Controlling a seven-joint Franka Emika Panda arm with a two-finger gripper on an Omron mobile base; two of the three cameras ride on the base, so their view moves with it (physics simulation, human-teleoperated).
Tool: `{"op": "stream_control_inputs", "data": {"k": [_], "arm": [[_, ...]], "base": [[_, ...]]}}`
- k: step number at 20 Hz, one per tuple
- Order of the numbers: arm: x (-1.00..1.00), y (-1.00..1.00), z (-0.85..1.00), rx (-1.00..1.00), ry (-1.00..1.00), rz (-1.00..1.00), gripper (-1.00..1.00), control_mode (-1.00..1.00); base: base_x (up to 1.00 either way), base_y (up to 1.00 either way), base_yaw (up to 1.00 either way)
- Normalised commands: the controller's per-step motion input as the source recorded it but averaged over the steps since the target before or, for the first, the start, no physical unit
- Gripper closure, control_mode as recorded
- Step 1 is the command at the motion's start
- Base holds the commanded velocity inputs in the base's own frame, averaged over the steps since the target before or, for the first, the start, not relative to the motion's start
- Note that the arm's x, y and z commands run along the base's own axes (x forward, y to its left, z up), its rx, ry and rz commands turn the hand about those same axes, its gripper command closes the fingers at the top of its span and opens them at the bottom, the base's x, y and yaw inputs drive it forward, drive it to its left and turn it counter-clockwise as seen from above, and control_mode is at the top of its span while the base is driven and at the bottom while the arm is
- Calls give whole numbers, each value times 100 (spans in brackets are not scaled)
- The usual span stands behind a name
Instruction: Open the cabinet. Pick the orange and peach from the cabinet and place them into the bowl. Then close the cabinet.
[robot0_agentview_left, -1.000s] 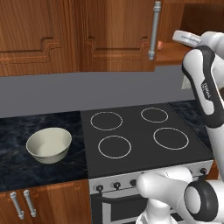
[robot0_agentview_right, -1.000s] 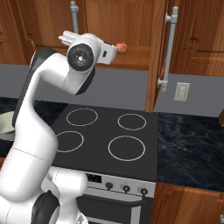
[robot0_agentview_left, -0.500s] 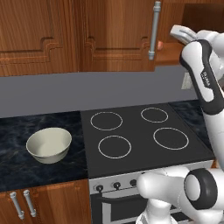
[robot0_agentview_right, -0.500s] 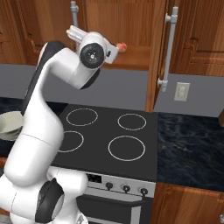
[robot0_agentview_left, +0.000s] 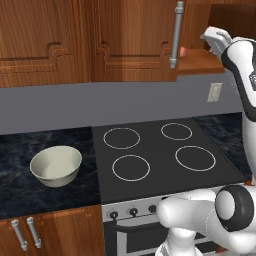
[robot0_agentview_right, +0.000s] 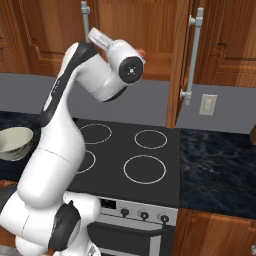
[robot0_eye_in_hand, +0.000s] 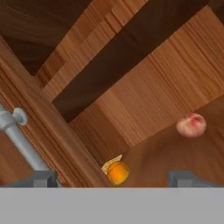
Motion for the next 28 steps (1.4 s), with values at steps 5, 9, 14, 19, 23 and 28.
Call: {"op": "stream_control_inputs", "data": {"k": [5, 9, 14, 19, 23, 28], "arm": [[65, 0, -5, 4, 28, 3, -100, -100], [60, 0, 0, 9, 27, 5, -100, -100], [64, 1, -8, 19, 14, 8, -100, -100], [70, 51, -46, 20, 5, 13, -100, -100], [59, 100, -64, 14, 3, 18, -100, -100], [-3, 97, -8, 24, 9, 24, -100, -100]], "base": [[0, 0, 0], [0, 0, 0], [0, 0, 0], [0, 0, 0], [0, 0, 0], [0, 0, 0]]}}
